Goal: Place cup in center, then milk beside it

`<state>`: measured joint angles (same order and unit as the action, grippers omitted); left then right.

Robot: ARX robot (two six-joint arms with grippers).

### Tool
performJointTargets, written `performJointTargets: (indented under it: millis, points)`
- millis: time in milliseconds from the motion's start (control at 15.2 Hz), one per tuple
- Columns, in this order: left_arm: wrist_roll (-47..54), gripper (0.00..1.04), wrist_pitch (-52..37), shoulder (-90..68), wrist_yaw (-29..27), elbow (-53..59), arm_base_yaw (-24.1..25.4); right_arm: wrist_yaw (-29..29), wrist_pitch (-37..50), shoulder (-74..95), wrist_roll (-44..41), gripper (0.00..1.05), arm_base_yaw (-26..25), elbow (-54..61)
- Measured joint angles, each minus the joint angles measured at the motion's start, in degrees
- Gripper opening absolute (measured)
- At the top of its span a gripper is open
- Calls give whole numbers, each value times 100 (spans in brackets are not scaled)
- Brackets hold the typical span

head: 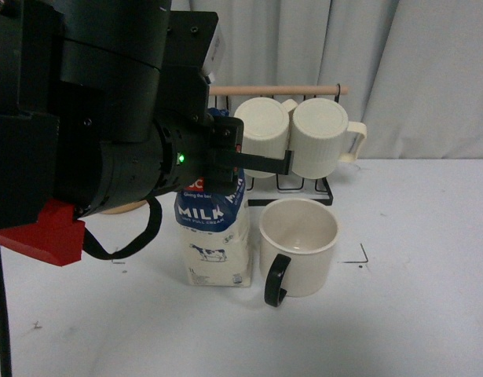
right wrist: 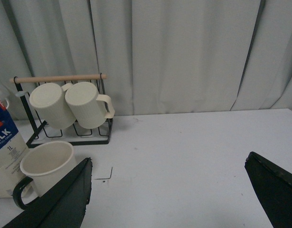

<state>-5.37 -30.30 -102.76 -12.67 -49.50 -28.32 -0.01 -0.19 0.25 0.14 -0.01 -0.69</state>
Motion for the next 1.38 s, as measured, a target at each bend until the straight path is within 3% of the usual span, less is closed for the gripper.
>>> performJointTargets:
  millis: [263,395,461,592,658,724,789,855,1250,1382]
  points:
    - [-48,19,-33,-107,-33,0,-63,0,0,0,0,98,0,0]
    - [-566,80,109,284,146,260,-7,0,-2,0,0,98,0,0]
    - [-1567,98,162,1574,540,800,199,0,-2,0,0,98,0,0]
    - [-2166,98,310,3425,776,1659,509,0,0,0,0,98,0,0]
    - [-1888,94,109,3989,420,2006,566,0,0,0,0,98,0,0]
    - [-1145,81,219,4736,-291,2430,743,0,0,0,0,98,0,0]
    - [-570,70,479,5447,-378,2881,1078,0,-2,0,0,98,0,0]
    - [-31,56,501,6065,-262,3364,1458,0,0,0,0,98,0,0]
    - [433,2,592,6913,424,4076,2004,0,0,0,0,98,0,0]
    - [444,2,645,7112,518,4181,2109,0,0,0,0,98,0,0]
